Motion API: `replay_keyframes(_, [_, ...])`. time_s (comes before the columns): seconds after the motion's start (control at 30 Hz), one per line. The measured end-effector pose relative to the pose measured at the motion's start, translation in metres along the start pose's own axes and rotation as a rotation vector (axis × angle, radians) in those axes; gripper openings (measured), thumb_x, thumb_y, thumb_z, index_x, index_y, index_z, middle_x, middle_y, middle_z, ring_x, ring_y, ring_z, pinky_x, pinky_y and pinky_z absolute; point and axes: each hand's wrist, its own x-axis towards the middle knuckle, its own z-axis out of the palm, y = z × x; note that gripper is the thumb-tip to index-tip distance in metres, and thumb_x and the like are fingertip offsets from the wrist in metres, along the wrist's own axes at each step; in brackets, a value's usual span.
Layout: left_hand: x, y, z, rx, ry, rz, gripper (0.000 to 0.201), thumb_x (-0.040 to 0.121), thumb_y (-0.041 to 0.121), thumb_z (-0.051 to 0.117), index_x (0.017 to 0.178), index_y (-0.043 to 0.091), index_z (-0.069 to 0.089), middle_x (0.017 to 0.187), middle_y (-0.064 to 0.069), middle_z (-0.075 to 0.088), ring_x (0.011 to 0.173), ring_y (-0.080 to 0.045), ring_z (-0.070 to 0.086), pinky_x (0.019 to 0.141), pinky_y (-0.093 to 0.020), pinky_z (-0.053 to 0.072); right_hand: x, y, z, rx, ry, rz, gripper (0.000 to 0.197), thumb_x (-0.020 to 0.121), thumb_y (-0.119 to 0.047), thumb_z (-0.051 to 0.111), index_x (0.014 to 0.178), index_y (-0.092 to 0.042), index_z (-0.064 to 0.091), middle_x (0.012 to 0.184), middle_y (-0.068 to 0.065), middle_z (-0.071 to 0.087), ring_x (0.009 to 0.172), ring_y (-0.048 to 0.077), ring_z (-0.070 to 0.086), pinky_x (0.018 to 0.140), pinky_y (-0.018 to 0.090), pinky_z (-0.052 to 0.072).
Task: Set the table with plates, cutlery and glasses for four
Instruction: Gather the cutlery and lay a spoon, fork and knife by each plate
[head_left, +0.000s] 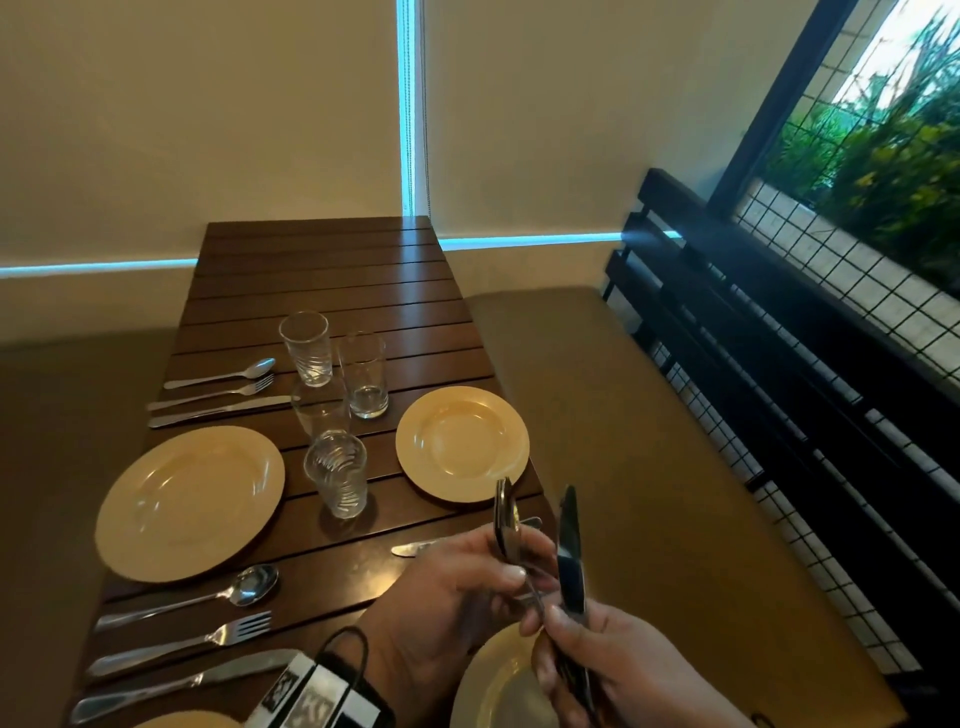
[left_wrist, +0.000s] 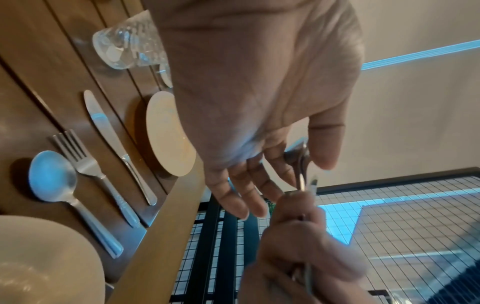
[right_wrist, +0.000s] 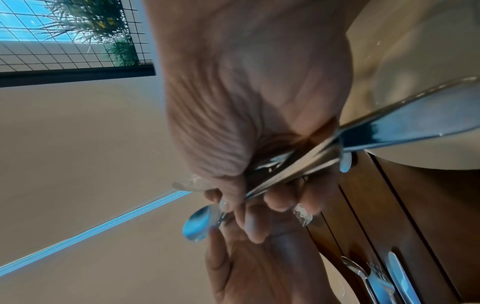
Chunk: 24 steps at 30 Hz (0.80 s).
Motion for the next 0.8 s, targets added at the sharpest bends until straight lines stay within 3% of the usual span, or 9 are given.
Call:
replay_keyframes(0.07, [-0.002, 0.002, 0.004, 0.081, 0.086, -0.005, 0.038, 0.086, 0.010, 0.070, 0.121, -0.005, 0.068, 0.099, -0.023, 0.068, 0.083, -0.034, 0.063, 0.072, -0.036, 0.056, 0.003, 0.001, -0.001, -0.034, 0.006, -0.014, 0.023, 0.081, -0.017, 0.063, 0.100, -0.005, 0.070, 0.070, 0.008, 0.068, 0.062, 0.018, 0.067, 0.068, 0.031, 0.051])
replay_keyframes(0.17, [-0.005, 0.004, 0.009, 0.354, 0.257, 0.055, 0.024, 0.094, 0.019, 0.071, 0.118, 0.021, 0.076, 0.110, -0.005, 0.078, 0.102, -0.023, 0.073, 0.093, -0.040, 0.056, 0.009, 0.006, -0.004, -0.090, 0.026, -0.033, 0.034, 0.081, -0.024, 0.065, 0.109, -0.006, 0.065, 0.074, 0.009, 0.067, 0.055, 0.017, 0.058, 0.055, 0.026, 0.049])
replay_keyframes(0.3, [-0.008, -0.002, 0.004, 1.057, 0.563, 0.485, 0.049, 0.090, 0.035, 0.075, 0.131, 0.050, 0.052, 0.124, 0.026, 0.055, 0.112, 0.007, 0.057, 0.088, -0.013, 0.047, 0.015, 0.007, -0.005, -0.221, 0.109, -0.101, 0.033, 0.085, -0.027, 0.066, 0.107, -0.003, 0.065, 0.077, 0.006, 0.074, 0.052, 0.018, 0.054, 0.053, 0.026, 0.045])
replay_keyframes(0.4, [-0.012, -0.004, -0.006, 1.598, 0.449, 0.882, 0.026, 0.081, 0.042, 0.073, 0.107, 0.043, 0.068, 0.136, 0.016, 0.048, 0.119, -0.002, 0.047, 0.094, -0.026, 0.048, 0.022, 0.008, -0.010, -0.348, 0.087, -0.165, 0.061, 0.068, -0.048, 0.077, 0.106, -0.002, 0.065, 0.087, 0.009, 0.077, 0.082, 0.031, 0.061, 0.086, 0.043, 0.051])
replay_keyframes(0.47, [-0.012, -0.001, -0.011, 1.777, 0.371, 0.971, 0.020, 0.078, 0.040, 0.075, 0.098, 0.037, 0.075, 0.141, 0.005, 0.052, 0.115, -0.011, 0.047, 0.087, -0.036, 0.050, 0.025, 0.008, -0.014, -0.386, 0.063, -0.196, 0.069, 0.062, -0.051, 0.080, 0.108, -0.002, 0.064, 0.086, 0.011, 0.076, 0.087, 0.027, 0.069, 0.090, 0.035, 0.052])
replay_keyframes(0.6, [-0.005, 0.006, -0.016, 2.007, 0.106, 0.944, 0.022, 0.084, 0.044, 0.069, 0.105, 0.042, 0.073, 0.128, 0.009, 0.059, 0.106, -0.011, 0.051, 0.082, -0.032, 0.044, 0.031, 0.007, -0.019, -0.244, 0.021, -0.171, 0.024, 0.091, -0.003, 0.061, 0.114, 0.001, 0.059, 0.080, 0.016, 0.071, 0.072, 0.021, 0.071, 0.069, 0.026, 0.057])
replay_keyframes(0.67, [0.000, 0.009, -0.018, 2.099, 0.002, 0.915, 0.018, 0.089, 0.047, 0.066, 0.106, 0.042, 0.070, 0.121, 0.013, 0.058, 0.101, -0.008, 0.052, 0.081, -0.029, 0.042, 0.036, 0.009, -0.024, -0.184, -0.040, -0.187, 0.035, 0.086, -0.004, 0.068, 0.119, 0.003, 0.058, 0.086, 0.018, 0.072, 0.076, 0.024, 0.072, 0.072, 0.029, 0.058])
replay_keyframes(0.77, [0.014, 0.014, -0.019, 2.148, -0.144, 0.937, 0.011, 0.098, 0.041, 0.060, 0.100, 0.042, 0.071, 0.112, 0.015, 0.066, 0.093, -0.005, 0.056, 0.078, -0.028, 0.052, 0.046, 0.004, -0.030, -0.159, -0.110, -0.255, 0.084, 0.065, -0.028, 0.089, 0.134, -0.002, 0.048, 0.105, 0.015, 0.074, 0.098, 0.024, 0.070, 0.089, 0.034, 0.054])
replay_keyframes(0.8, [0.020, 0.015, -0.020, 2.155, -0.199, 0.946, 0.013, 0.101, 0.037, 0.057, 0.100, 0.040, 0.070, 0.111, 0.016, 0.068, 0.091, -0.004, 0.059, 0.079, -0.028, 0.054, 0.046, 0.000, -0.028, -0.153, -0.118, -0.287, 0.091, 0.069, -0.033, 0.087, 0.140, -0.002, 0.038, 0.116, 0.012, 0.072, 0.107, 0.022, 0.067, 0.094, 0.032, 0.051])
